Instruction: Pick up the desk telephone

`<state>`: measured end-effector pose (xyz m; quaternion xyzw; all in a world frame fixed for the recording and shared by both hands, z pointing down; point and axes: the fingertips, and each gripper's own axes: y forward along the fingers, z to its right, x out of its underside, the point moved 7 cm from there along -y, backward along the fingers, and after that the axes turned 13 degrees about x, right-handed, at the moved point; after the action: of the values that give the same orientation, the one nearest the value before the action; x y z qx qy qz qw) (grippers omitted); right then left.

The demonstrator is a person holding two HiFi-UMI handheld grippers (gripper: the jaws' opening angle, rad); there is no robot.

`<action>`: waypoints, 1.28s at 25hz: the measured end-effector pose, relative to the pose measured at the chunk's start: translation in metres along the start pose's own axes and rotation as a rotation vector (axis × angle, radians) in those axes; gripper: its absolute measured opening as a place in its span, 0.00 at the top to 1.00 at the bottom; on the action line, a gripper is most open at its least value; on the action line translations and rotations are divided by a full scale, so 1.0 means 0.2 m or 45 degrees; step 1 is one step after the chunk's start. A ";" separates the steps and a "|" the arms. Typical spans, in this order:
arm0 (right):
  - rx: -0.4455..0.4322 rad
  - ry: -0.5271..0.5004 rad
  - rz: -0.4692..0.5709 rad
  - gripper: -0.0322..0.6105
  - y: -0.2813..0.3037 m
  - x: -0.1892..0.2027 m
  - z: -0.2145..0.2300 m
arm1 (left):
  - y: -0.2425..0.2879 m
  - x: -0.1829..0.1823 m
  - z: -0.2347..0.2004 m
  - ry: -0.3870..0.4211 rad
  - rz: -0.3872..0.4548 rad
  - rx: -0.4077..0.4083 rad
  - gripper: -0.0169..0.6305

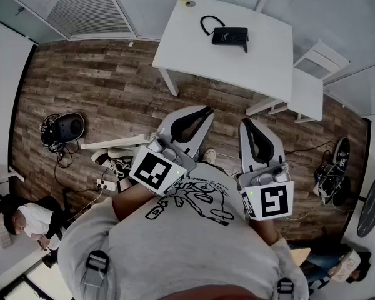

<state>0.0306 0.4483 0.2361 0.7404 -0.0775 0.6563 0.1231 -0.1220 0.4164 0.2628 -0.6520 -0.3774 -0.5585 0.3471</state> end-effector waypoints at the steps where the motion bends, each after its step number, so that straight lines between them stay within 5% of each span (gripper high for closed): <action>1: 0.003 -0.001 -0.001 0.93 0.01 0.00 -0.01 | -0.01 0.01 -0.01 -0.006 -0.005 0.003 0.94; 17: 0.008 0.020 -0.017 0.93 0.24 0.03 -0.03 | -0.02 0.05 -0.23 -0.054 -0.024 -0.023 0.94; 32: 0.011 0.058 -0.026 0.93 0.69 0.11 0.58 | 0.64 0.03 -0.55 -0.048 -0.056 -0.060 0.94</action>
<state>0.1059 0.2840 0.2570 0.7266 -0.0643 0.6719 0.1284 -0.0587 0.2607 0.2804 -0.6620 -0.3848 -0.5624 0.3122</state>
